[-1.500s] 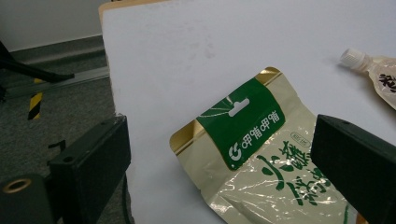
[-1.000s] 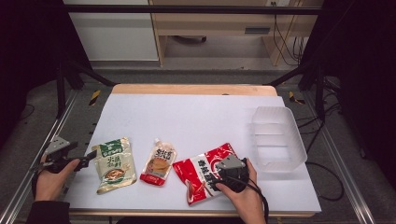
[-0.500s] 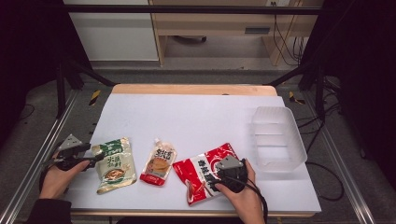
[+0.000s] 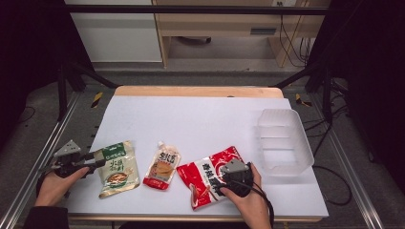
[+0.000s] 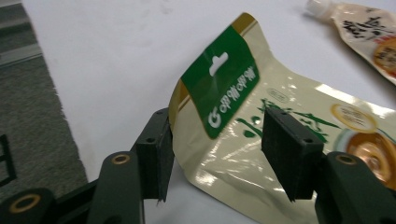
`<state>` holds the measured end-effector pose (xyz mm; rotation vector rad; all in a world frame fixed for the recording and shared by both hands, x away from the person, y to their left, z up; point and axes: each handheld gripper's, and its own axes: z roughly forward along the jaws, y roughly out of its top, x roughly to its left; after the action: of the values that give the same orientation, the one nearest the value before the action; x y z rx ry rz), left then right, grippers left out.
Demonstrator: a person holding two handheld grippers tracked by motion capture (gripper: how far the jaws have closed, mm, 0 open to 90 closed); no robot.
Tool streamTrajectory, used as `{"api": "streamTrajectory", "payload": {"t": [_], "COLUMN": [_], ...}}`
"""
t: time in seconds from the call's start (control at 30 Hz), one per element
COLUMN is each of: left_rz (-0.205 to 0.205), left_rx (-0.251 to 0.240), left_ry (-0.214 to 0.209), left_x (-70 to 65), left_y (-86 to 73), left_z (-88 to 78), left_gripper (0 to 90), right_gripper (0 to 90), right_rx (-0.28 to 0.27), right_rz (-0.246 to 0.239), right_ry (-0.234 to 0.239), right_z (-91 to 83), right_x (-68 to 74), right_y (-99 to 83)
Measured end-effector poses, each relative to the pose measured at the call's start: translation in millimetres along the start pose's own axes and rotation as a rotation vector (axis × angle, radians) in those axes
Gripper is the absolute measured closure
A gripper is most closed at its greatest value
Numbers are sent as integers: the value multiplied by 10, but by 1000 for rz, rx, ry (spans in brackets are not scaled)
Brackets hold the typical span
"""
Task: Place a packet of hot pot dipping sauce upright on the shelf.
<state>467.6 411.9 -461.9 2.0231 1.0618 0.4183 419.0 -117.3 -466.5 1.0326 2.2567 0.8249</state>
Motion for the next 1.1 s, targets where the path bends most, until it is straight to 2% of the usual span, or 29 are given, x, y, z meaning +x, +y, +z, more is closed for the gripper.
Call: {"api": "streamTrajectory", "payload": {"t": [0.17,0.27,0.3,0.37,0.47,0.5,0.57,0.63,0.7,0.97,1.1], "left_rz": [6,23,39,41,53,62,79,82,105,90,84], "left_rx": [14,50,54,52,51,51,51,41,57,82,82], "left_ry": [-33,-55,-45,-44,-19,-5,6,5,23,75,83], "left_x": [-8,-8,-8,-7,-15,-22,-42,-56,-69,-76,-97], "left_y": [-27,-44,-48,-45,-40,-32,-13,0,5,35,60], "left_z": [-6,24,27,29,53,63,72,74,96,121,93], "left_gripper": [465,517,530,548,564,604,626,648,683,879,895], "right_gripper": [133,133,133,133,132,132,132,132,131,131,130], "right_rx": [5,15,16,15,13,18,18,22,23,25,24], "right_rz": [2,-4,-5,-6,-9,-13,-13,-17,-19,-22,-21], "right_ry": [3,4,4,4,4,6,5,6,4,5,0], "right_z": [4,8,10,13,18,19,21,22,25,31,28], "right_x": [8,8,9,11,17,20,22,26,31,36,34], "right_y": [0,-1,-1,-2,-1,0,0,-1,0,-1,-1]}}
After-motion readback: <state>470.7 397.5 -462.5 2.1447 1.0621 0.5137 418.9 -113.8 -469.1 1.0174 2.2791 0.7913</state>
